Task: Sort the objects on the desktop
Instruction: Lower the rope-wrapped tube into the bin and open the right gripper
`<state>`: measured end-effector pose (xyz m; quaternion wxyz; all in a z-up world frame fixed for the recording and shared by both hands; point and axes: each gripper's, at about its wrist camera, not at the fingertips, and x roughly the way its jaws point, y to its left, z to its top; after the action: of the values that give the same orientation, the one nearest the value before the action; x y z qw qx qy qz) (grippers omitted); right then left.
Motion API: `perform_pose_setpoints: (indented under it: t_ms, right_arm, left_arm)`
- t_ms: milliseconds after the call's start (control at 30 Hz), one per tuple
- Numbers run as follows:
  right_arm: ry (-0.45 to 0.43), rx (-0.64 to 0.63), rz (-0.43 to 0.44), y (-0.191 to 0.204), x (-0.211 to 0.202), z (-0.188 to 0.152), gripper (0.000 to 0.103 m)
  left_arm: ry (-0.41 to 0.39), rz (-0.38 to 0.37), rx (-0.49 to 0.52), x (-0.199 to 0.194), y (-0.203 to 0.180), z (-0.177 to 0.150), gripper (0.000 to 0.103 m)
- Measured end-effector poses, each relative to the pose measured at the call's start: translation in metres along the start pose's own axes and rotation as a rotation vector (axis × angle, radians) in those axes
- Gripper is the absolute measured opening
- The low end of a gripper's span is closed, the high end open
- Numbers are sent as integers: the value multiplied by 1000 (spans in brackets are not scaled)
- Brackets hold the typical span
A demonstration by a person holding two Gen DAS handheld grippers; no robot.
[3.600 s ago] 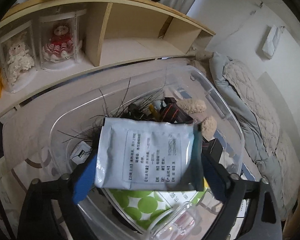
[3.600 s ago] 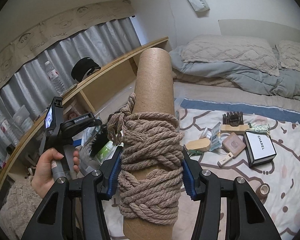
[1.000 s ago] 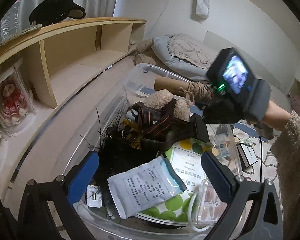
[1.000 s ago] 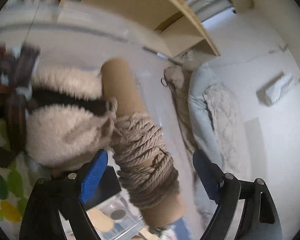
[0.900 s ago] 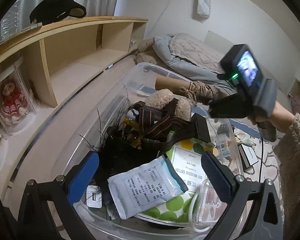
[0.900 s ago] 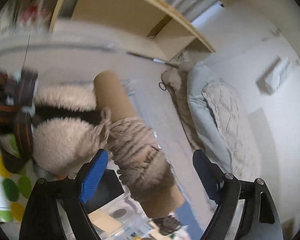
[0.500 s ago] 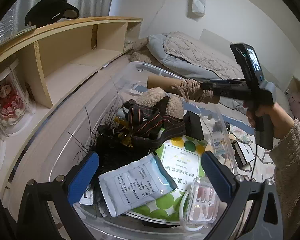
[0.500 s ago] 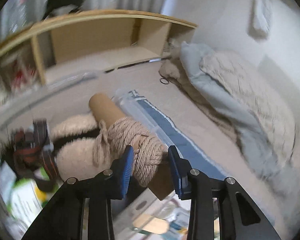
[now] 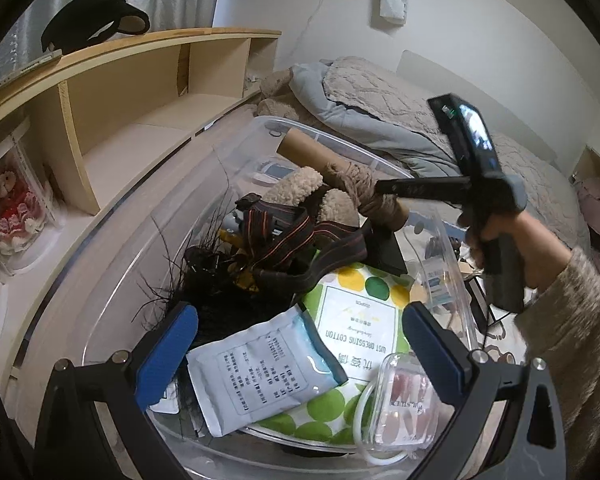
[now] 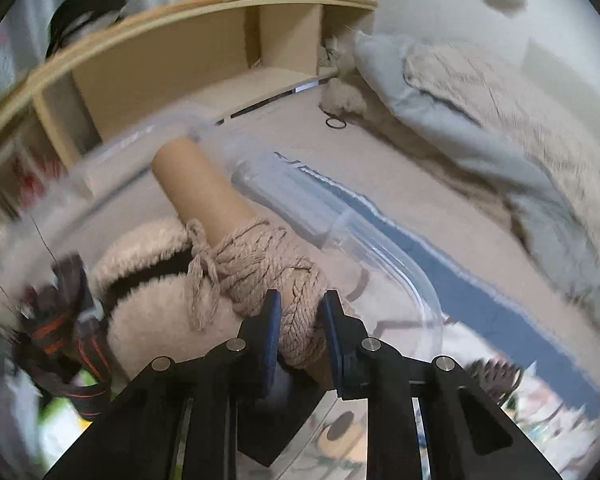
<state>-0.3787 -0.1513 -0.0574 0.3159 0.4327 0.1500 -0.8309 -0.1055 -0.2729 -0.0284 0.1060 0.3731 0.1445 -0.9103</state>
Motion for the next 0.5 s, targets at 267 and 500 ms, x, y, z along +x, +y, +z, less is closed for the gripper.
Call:
perform_pose_setpoints:
  t_ms: [267,500]
  right_arm:
    - [-15,-13,-12,-2,-16,-3,22]
    - [-77,-2,46,5,-37,-14,22]
  left_arm:
    - [7,-15,-23,2,1,1,103]
    - [-10,8,-16,-2,1,1,103]
